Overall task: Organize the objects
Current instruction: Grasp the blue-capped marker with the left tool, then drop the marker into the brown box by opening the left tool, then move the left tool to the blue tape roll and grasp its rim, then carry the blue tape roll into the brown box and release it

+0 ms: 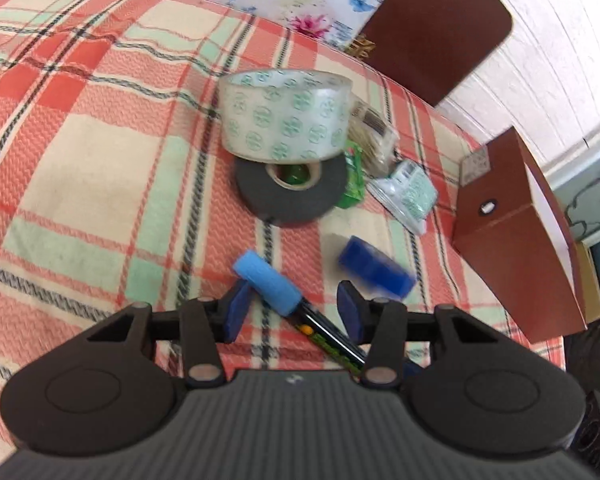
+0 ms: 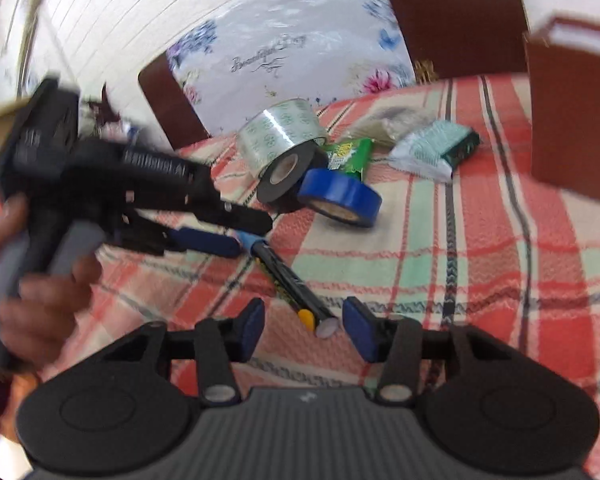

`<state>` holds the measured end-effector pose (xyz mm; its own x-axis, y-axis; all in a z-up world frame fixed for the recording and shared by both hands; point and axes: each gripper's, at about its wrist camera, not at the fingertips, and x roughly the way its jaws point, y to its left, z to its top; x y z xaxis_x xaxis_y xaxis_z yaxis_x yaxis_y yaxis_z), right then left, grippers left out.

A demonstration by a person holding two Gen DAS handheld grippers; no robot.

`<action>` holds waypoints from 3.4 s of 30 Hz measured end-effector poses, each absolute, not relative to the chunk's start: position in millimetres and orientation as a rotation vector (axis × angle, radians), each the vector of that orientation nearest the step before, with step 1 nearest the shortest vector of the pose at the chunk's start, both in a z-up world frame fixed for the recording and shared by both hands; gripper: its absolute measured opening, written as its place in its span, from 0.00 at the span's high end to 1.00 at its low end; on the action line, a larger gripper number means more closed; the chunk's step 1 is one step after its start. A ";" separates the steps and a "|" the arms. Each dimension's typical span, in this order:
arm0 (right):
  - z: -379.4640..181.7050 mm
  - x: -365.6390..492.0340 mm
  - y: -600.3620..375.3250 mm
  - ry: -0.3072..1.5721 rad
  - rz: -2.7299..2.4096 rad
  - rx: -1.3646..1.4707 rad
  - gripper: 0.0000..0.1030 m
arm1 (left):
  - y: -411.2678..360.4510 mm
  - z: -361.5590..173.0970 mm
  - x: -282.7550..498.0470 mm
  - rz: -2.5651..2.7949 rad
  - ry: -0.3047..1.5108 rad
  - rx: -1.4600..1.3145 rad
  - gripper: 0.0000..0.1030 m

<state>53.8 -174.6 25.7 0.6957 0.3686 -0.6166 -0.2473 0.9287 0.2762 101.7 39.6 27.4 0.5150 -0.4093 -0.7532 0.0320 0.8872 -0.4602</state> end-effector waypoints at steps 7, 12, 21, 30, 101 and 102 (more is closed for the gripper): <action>17.5 65.3 -146.8 0.707 0.337 0.009 0.64 | 20.5 21.7 94.1 -0.238 1.000 -0.295 0.68; 30.9 50.9 -140.4 0.696 0.375 0.070 0.82 | 31.1 32.6 89.6 -0.292 0.981 -0.390 0.77; 78.0 35.5 -177.4 0.437 0.170 0.056 0.82 | -45.6 113.1 108.2 -0.460 0.808 -0.252 0.80; 107.2 52.1 -298.8 0.316 -0.099 0.247 0.82 | -192.8 152.2 141.7 -0.643 0.707 -0.047 0.82; 20.4 27.9 -146.2 0.610 0.191 -0.150 0.47 | -51.1 22.8 74.9 -0.406 0.940 -0.012 0.80; 22.0 25.4 -147.7 0.594 0.188 -0.142 0.47 | -53.3 29.6 73.7 -0.411 0.926 -0.012 0.80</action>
